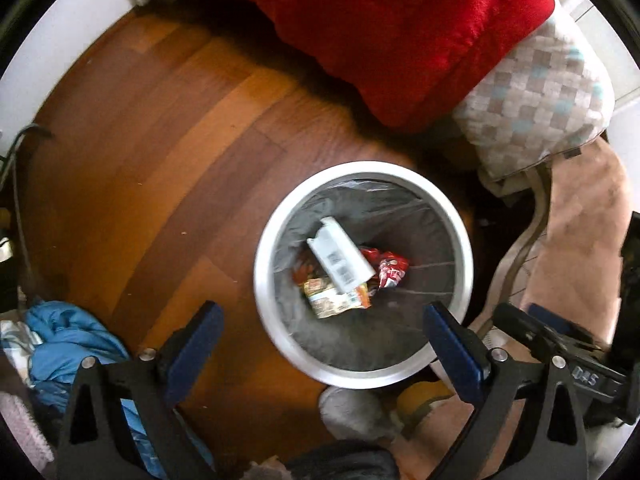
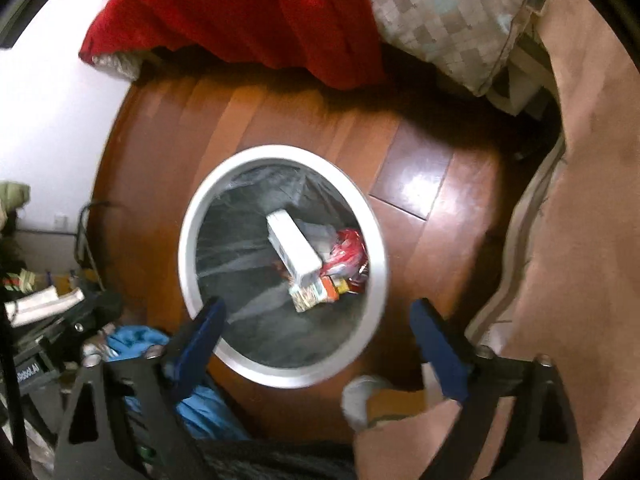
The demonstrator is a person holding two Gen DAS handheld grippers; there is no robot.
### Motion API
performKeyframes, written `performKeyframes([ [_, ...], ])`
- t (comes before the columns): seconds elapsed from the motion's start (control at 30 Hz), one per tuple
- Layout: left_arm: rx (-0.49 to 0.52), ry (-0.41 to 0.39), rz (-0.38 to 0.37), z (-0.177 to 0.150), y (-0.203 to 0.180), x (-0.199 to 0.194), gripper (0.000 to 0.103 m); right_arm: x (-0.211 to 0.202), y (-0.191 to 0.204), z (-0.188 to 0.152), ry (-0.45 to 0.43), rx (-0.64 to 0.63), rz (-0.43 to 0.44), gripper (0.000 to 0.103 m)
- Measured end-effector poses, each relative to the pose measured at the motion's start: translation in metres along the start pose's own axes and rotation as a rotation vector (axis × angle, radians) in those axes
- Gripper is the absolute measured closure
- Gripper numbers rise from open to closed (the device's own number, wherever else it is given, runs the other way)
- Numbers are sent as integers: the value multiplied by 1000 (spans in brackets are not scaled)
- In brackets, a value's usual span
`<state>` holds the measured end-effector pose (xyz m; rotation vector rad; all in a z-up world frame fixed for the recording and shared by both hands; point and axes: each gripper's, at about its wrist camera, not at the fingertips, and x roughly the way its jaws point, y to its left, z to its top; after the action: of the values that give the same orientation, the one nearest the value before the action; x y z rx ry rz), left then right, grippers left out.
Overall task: Collect trash
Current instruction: 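Carry white box and red packet over the bin and release both inside, then move both tools back over the table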
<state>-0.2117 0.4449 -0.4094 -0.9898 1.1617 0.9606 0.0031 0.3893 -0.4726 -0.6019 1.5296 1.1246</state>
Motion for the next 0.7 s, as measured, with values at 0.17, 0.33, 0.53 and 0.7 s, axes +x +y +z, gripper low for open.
performKeyframes([
  [0.17,27,-33,61,-14,-2,-10,1,-11,15,-19,-22,-130,-146,0],
  [0.33,53,-58,88,-28,-7,-21,1,-21,25,-36,-38,-202,-209,0],
  [0.53,77,-92,97,-45,-11,-44,1,-43,31,-49,-72,-208,-211,0],
  [0.7,81,-133,89,-60,-15,-70,1,-72,40,-61,-118,-209,-192,0],
])
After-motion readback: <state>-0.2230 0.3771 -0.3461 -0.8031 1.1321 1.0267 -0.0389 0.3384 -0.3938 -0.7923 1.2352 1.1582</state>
